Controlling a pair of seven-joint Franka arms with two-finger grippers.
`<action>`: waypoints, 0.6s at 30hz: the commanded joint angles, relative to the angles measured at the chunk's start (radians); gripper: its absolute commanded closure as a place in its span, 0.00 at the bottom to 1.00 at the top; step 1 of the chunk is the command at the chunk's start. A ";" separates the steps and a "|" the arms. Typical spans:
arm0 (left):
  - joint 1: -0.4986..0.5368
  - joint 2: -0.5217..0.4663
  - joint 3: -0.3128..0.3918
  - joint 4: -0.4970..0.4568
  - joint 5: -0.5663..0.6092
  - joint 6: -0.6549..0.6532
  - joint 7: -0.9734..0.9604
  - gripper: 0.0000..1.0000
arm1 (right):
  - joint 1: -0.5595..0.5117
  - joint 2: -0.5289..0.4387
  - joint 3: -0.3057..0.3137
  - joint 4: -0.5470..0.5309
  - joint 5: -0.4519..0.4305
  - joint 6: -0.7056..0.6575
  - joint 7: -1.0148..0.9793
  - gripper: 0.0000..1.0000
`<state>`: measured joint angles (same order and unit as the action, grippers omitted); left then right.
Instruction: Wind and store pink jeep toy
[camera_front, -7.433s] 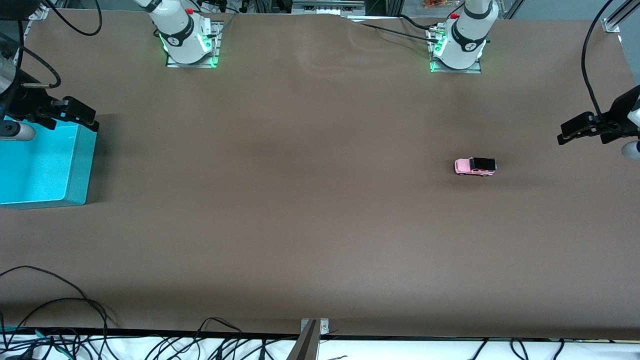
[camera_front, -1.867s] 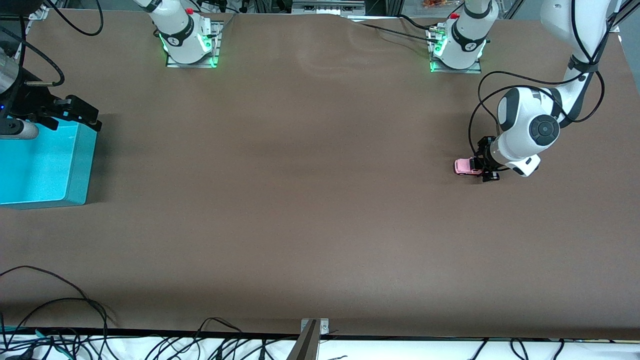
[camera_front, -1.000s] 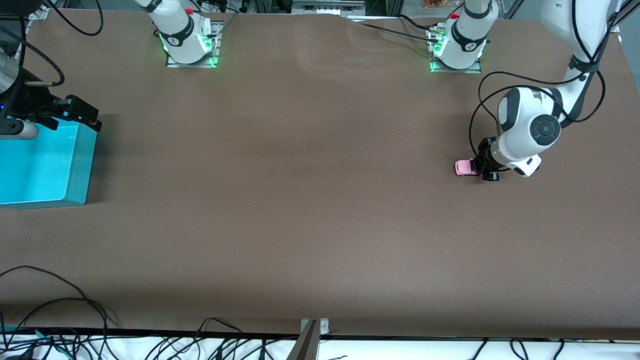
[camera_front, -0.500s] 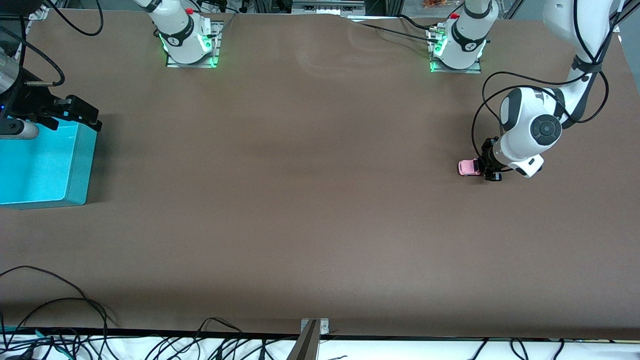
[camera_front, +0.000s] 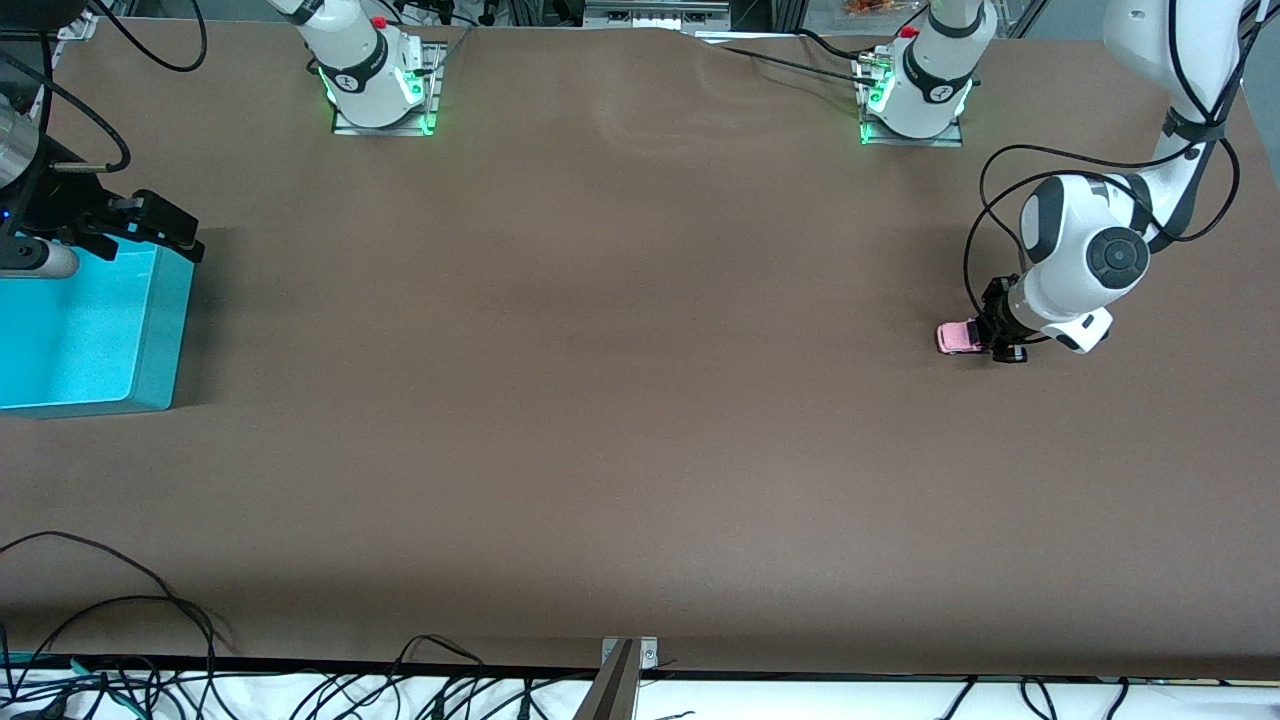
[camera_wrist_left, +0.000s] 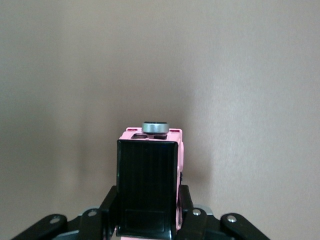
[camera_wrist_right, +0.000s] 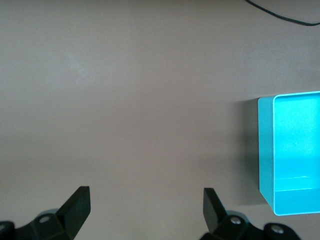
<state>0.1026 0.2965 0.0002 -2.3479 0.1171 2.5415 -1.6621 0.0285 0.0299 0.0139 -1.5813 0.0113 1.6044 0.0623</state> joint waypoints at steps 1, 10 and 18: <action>0.034 0.075 0.001 0.015 0.052 0.072 -0.002 0.77 | 0.001 -0.001 0.003 0.014 0.002 -0.001 -0.003 0.00; 0.077 0.095 0.011 0.016 0.096 0.111 0.024 0.77 | 0.001 -0.001 0.003 0.014 0.002 -0.001 -0.004 0.00; 0.095 0.093 0.044 0.018 0.110 0.111 0.093 0.77 | 0.001 -0.001 0.003 0.014 0.002 -0.001 -0.004 0.00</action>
<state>0.1742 0.3014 0.0219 -2.3512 0.1893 2.5821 -1.6225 0.0286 0.0299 0.0142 -1.5813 0.0114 1.6044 0.0623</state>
